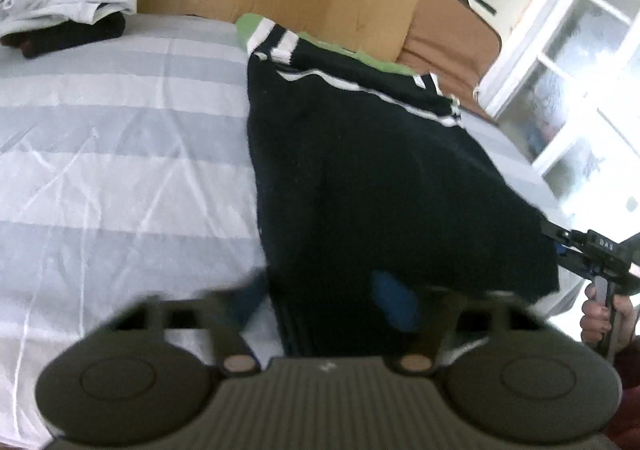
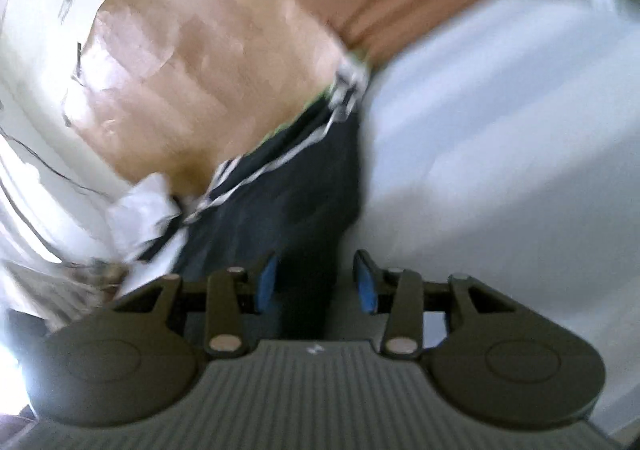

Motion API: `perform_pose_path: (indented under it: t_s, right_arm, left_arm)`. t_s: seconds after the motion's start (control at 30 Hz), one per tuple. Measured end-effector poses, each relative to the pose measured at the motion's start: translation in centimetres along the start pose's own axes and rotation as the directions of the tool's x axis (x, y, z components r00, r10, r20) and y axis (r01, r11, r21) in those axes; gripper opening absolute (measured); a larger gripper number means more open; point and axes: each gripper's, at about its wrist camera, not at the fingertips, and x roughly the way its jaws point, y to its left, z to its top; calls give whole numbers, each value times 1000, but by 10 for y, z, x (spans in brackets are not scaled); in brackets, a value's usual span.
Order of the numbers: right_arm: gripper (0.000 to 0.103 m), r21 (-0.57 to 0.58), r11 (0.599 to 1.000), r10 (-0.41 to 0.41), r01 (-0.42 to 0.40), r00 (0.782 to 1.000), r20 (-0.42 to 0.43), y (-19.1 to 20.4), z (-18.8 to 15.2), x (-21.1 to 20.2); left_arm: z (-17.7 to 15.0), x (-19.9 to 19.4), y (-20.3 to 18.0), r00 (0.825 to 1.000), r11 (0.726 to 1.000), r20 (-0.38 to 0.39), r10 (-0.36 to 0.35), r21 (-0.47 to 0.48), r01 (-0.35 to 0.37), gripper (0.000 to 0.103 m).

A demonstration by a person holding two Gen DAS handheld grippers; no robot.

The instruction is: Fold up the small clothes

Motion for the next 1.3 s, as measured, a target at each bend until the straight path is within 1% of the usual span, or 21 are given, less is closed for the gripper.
perform_pose_path:
  t_s: [0.03,0.07,0.1,0.17,0.27,0.3,0.33,0.47,0.53,0.57,0.6,0.63,0.73,0.8,0.83,0.93,1.0,1.03,1.07,1.2,1.3]
  right_arm:
    - [31,12,998,69,-68,997,-32,8,-3,3]
    - [32,-22,987,161,-162,985,-55,26,-11,3]
    - [37,-87,972,211,-216,975,-70,45,-16,1]
    - [48,-229,938,246,-260,965,-89,75,-27,-7]
    - [49,-258,938,204,-231,971,-125,77,-33,-9]
    - [49,-230,953,175,-198,977,-118,70,-34,-10]
    - [49,-203,964,154,-173,982,-105,63,-33,-12]
    - [49,-119,987,101,-108,993,-58,43,-33,-14]
    - [48,-101,989,98,-103,994,-55,39,-36,-13]
    - [43,-95,989,107,-111,993,-44,40,-38,-13]
    - [28,-90,989,114,-118,993,-39,40,-38,-13]
    - [22,-89,989,115,-117,993,-24,41,-38,-16]
    - [20,-94,990,106,-101,993,44,33,-32,-40]
    - [20,-78,986,152,-145,983,101,31,-33,-58]
    - [20,-68,982,181,-174,975,125,30,-34,-63]
    - [22,-26,950,310,-311,933,181,20,-30,-76]
    - [22,3,934,348,-357,912,216,14,-27,-75]
    - [22,21,931,350,-364,909,226,11,-25,-73]
    - [22,38,934,339,-357,912,231,8,-25,-72]
    - [22,58,963,249,-263,952,180,2,-27,-61]
    - [22,35,979,196,-201,974,115,-3,-33,-60]
  left_arm:
    - [1,-2,0,1000,1000,-3,14,-11,-14,11]
    - [1,-7,3,1000,1000,0,6,-24,-6,11]
    - [1,-12,7,1000,999,11,-2,-38,2,11]
    - [-1,-25,14,999,998,41,3,-58,0,12]
    - [-10,-32,21,997,996,70,33,-81,-28,23]
    - [-12,-30,22,997,995,68,39,-93,-33,34]
    - [-15,-27,23,997,994,66,38,-102,-31,38]
    - [-18,-18,20,998,995,53,18,-96,-12,42]
    - [-15,-13,15,999,996,39,-8,-86,12,39]
    - [-15,-11,13,999,997,30,-12,-79,14,36]
    - [-14,-9,10,1000,998,18,-14,-66,15,14]
    - [-15,-9,8,1000,998,7,-15,-57,15,9]
    - [-15,-21,8,999,998,19,-37,-46,38,8]
    - [-15,-32,11,997,996,37,-70,-56,72,8]
    - [-14,-38,13,995,994,48,-85,-61,88,8]
    - [-8,-44,21,994,992,75,-82,-87,88,8]
    - [-4,-41,28,995,990,72,-69,-122,77,8]
    - [-3,-38,33,996,987,61,-63,-141,71,9]
    - [-3,-34,36,997,986,47,-61,-152,68,9]
    - [-5,-24,37,1000,990,4,-29,-138,29,14]
    - [-6,-21,36,1000,992,-15,-25,-126,23,28]
